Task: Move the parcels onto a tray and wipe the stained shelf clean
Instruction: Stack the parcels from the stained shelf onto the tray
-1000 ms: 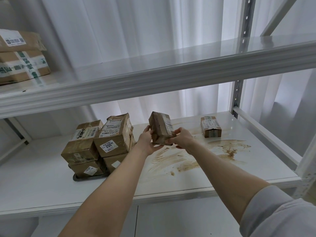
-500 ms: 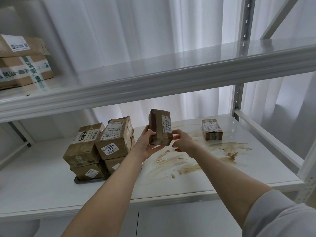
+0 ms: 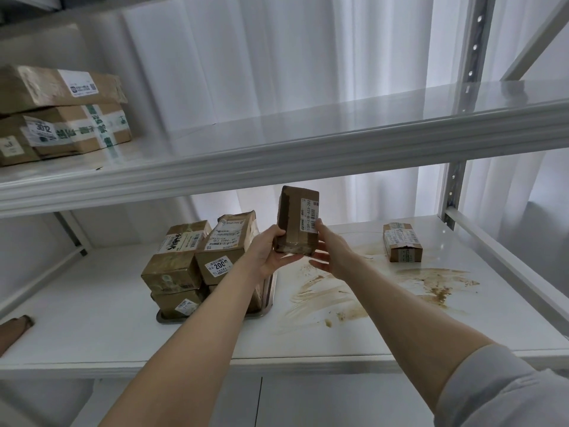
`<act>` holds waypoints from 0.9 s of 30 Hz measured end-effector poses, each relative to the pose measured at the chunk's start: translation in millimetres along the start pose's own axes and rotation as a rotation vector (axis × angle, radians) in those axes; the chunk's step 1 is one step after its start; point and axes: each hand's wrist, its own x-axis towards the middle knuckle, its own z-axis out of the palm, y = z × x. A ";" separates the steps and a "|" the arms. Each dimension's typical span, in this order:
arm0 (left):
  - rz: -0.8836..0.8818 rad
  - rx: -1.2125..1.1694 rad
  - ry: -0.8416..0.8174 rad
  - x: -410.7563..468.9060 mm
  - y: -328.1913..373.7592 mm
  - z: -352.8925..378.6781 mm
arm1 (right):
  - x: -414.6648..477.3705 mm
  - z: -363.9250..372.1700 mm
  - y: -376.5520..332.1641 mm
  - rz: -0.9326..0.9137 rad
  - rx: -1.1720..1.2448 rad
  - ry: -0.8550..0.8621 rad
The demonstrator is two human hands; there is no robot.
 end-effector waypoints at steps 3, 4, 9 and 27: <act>0.027 -0.014 0.020 -7.5 15.1 -6.2 | 1.0 15.2 -7.1 -0.020 0.004 0.000; 0.038 -0.021 0.026 -8.9 20.0 -10.2 | 0.9 21.1 -10.7 -0.027 0.004 -0.004; 0.083 -0.008 0.038 -19.7 44.4 -36.6 | 2.0 58.1 -26.6 -0.080 0.009 -0.037; 0.198 0.093 0.472 -39.5 113.5 -147.2 | 33.1 209.9 -29.3 -0.162 -0.265 -0.034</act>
